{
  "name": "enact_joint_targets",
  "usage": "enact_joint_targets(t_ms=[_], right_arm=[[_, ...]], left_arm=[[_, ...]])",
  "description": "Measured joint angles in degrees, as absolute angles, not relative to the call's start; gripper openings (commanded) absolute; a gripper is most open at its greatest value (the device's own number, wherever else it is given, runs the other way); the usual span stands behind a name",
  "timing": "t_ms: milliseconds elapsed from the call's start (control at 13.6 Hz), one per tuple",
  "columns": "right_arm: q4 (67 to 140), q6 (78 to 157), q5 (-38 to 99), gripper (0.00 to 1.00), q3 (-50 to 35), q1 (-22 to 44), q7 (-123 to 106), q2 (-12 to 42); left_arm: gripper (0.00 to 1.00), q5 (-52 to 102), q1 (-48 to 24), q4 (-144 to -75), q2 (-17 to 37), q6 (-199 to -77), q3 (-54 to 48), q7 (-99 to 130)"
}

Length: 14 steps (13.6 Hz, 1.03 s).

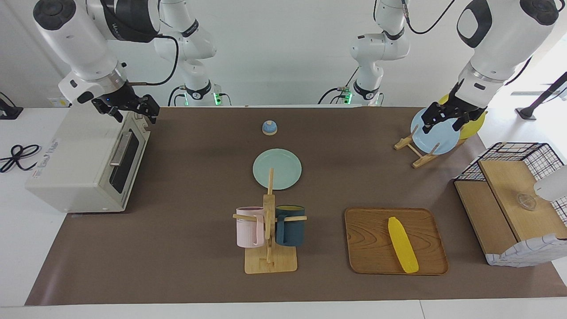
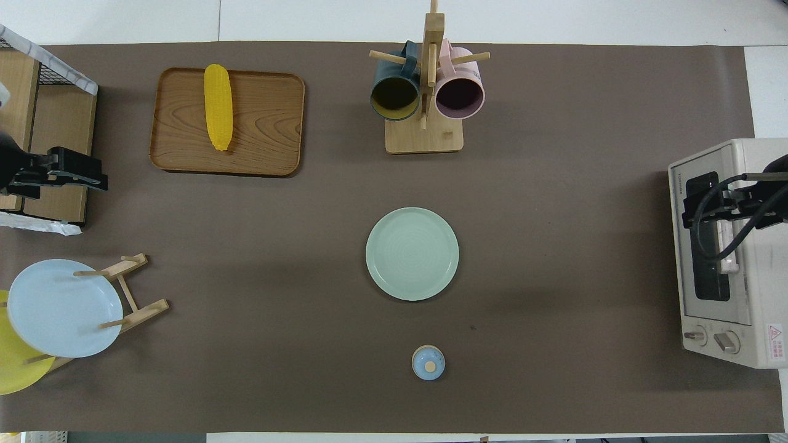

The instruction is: Put corn in oven

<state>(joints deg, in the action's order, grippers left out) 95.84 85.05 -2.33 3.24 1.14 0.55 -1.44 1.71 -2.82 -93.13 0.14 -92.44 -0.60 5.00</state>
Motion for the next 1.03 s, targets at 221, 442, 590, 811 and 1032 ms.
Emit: enact_joint_targets(t_ms=[221,442,590,811,1032], right_arm=[[95.8,85.1,-2.3,1.0,3.2,1.1,0.6,-1.4],[95.8,85.0,-2.3,1.0,3.2,1.1,0.6,-1.4],[95.9,84.9,-2.3,0.75,3.2,1.1,0.6,-1.4],[97.1,88.8,-2.3,0.0,3.3,1.1,0.6,-1.6],[98.9,90.4,-2.3,0.0,3.4,-0.1,-0.5,-1.9]], left_arm=[[1.0,1.7,-2.8,-93.1,0.1,-92.4,-0.6,5.0],[1.0,1.7,-2.8,-93.1,0.1,-92.4,-0.6,5.0],[1.0,1.7,-2.8,-93.1,0.1,-92.5,-0.6,5.0],[1.0,1.7,-2.8,-93.1,0.1,-93.7,-0.6,5.3],[1.0,1.8,-2.9,-93.3,0.5,-96.0,-0.7,5.4]])
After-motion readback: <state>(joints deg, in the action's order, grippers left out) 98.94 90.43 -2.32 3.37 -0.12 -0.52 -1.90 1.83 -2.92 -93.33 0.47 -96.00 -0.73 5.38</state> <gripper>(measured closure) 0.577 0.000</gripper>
